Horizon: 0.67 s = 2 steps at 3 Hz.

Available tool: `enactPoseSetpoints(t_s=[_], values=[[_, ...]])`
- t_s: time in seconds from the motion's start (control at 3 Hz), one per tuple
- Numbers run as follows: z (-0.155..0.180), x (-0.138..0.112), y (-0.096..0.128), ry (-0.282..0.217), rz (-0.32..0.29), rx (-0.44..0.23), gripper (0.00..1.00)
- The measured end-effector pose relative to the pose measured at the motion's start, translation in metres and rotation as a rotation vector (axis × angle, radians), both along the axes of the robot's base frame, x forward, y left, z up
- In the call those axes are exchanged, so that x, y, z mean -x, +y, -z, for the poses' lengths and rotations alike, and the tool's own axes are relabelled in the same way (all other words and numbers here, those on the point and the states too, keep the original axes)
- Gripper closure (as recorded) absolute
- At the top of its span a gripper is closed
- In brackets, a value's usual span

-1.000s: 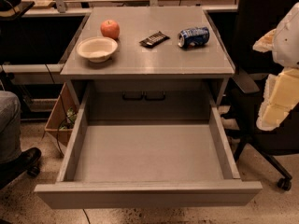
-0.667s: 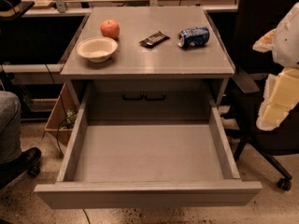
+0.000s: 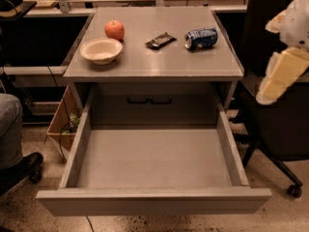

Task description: Place pepsi can into top drawer

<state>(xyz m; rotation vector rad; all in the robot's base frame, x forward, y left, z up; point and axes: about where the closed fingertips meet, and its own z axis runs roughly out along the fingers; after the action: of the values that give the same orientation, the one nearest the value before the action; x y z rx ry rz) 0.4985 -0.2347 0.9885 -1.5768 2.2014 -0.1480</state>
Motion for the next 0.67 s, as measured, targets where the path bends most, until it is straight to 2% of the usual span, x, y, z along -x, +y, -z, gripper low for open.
enactPoseSetpoints(t_s=[0.67], values=[[-0.016,-0.124,-0.007,-0.136,0.026,-0.049,0.00]])
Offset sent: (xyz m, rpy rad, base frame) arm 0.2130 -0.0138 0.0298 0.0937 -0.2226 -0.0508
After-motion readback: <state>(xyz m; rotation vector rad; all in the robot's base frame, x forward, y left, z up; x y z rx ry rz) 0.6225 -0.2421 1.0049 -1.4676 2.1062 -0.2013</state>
